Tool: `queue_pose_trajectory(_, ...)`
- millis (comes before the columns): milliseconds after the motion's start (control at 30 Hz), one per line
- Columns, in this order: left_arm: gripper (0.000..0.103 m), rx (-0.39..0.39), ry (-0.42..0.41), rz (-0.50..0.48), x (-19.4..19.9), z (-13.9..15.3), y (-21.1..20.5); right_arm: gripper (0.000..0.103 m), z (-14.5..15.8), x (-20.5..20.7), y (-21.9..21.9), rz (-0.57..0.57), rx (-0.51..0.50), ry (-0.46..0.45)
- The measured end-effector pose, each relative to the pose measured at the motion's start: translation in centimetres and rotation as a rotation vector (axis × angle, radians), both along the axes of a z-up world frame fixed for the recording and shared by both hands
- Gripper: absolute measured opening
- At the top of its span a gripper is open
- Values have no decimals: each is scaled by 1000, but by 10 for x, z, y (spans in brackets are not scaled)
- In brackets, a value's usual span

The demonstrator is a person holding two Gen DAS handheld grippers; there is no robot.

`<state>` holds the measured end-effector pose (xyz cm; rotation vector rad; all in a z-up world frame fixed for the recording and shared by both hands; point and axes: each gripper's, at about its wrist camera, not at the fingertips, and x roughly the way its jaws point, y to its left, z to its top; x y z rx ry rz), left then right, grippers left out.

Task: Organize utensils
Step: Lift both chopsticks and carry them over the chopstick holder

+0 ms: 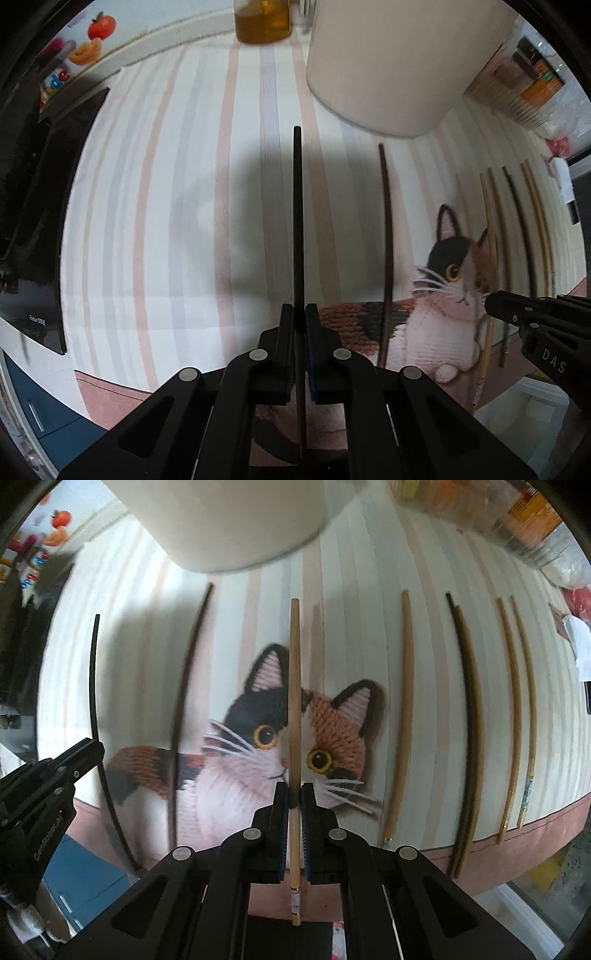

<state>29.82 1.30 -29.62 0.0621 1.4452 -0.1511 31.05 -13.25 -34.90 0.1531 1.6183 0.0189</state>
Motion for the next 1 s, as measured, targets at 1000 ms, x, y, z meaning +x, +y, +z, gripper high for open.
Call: queue_pose_trajectory(1000, 3, -241, -682, 34, 98, 320, 16, 6, 327, 114, -19, -97, 163, -802)
